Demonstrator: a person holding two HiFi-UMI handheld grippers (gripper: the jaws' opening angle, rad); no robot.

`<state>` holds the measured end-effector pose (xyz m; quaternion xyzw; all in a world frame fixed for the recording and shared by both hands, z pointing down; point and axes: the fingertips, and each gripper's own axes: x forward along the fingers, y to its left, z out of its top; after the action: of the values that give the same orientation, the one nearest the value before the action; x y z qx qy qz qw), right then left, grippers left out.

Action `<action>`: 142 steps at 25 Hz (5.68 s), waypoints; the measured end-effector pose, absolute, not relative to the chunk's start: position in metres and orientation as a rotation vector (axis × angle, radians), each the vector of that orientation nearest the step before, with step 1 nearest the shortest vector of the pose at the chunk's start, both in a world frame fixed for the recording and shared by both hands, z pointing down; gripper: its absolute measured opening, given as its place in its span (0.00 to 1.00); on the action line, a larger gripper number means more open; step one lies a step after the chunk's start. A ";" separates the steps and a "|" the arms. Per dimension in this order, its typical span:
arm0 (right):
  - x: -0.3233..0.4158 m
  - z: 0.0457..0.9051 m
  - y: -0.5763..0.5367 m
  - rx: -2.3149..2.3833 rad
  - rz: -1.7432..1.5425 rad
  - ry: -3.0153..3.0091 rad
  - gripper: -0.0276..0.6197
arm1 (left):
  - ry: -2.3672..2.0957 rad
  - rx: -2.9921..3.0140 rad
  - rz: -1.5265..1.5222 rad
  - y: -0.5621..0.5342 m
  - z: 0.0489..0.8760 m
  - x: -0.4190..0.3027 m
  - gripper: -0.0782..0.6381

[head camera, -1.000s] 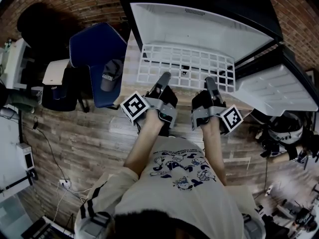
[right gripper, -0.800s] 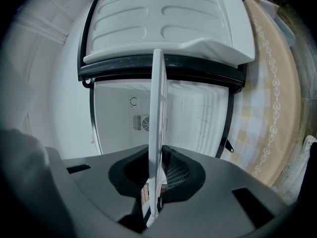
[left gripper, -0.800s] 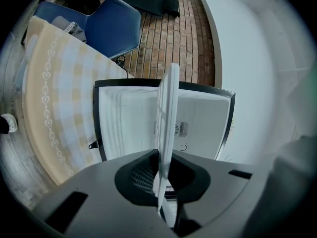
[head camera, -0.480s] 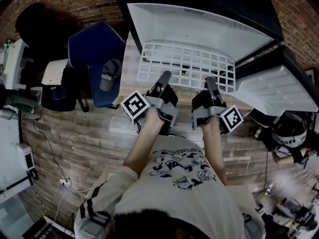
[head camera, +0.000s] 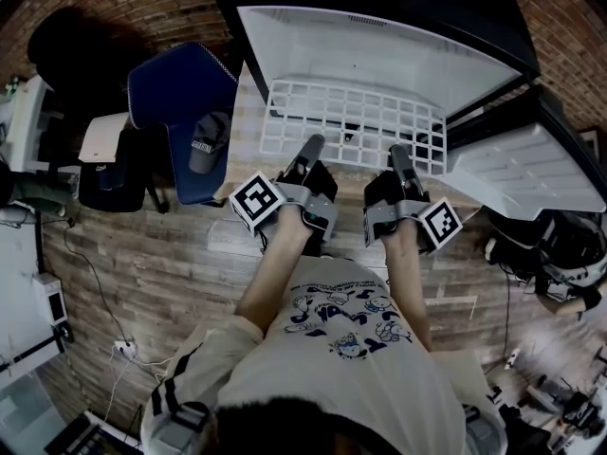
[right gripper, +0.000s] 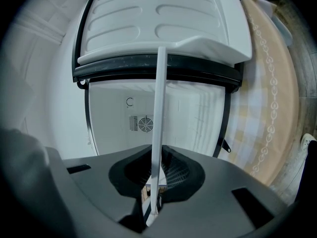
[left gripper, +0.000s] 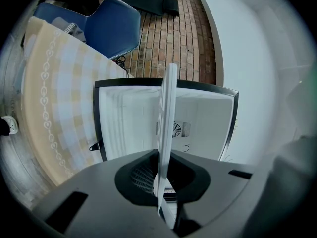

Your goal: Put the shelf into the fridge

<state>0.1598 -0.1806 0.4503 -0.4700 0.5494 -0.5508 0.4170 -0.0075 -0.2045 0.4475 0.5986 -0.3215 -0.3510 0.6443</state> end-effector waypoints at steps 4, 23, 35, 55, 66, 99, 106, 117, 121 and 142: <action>0.160 0.451 -0.181 -1.176 -1.385 1.366 0.12 | -0.742 1.374 -0.789 -0.205 0.449 -0.008 0.16; 0.162 0.453 -0.184 -1.180 -1.368 1.337 0.12 | -0.784 1.386 -0.738 -0.207 0.456 -0.008 0.16; 0.159 0.458 -0.194 -1.181 -1.379 1.326 0.12 | -0.789 1.379 -0.745 -0.223 0.460 -0.011 0.16; 0.164 0.459 -0.212 -1.182 -1.372 1.312 0.12 | -0.776 1.374 -0.729 -0.238 0.463 -0.005 0.16; 0.166 0.459 -0.221 -1.176 -1.372 1.317 0.12 | -0.778 1.370 -0.732 -0.246 0.464 -0.003 0.16; 0.168 0.459 -0.205 -1.180 -1.364 1.316 0.13 | -0.826 1.334 -0.773 -0.236 0.464 -0.008 0.16; 0.168 0.454 -0.190 -1.183 -1.362 1.331 0.13 | -0.843 1.330 -0.778 -0.219 0.460 -0.009 0.16; 0.165 0.459 -0.190 -1.193 -1.376 1.324 0.12 | -0.858 1.308 -0.767 -0.217 0.464 -0.009 0.16; 0.165 0.459 -0.190 -1.193 -1.385 1.306 0.12 | -0.901 1.314 -0.759 -0.217 0.463 -0.009 0.16; 0.166 0.458 -0.200 -1.205 -1.380 1.293 0.12 | -0.935 1.325 -0.771 -0.227 0.461 -0.009 0.16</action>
<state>0.1660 -0.2004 0.4581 -0.4842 0.5193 -0.5541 0.4346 -0.0090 -0.2266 0.4613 0.5769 -0.4072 -0.3360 0.6233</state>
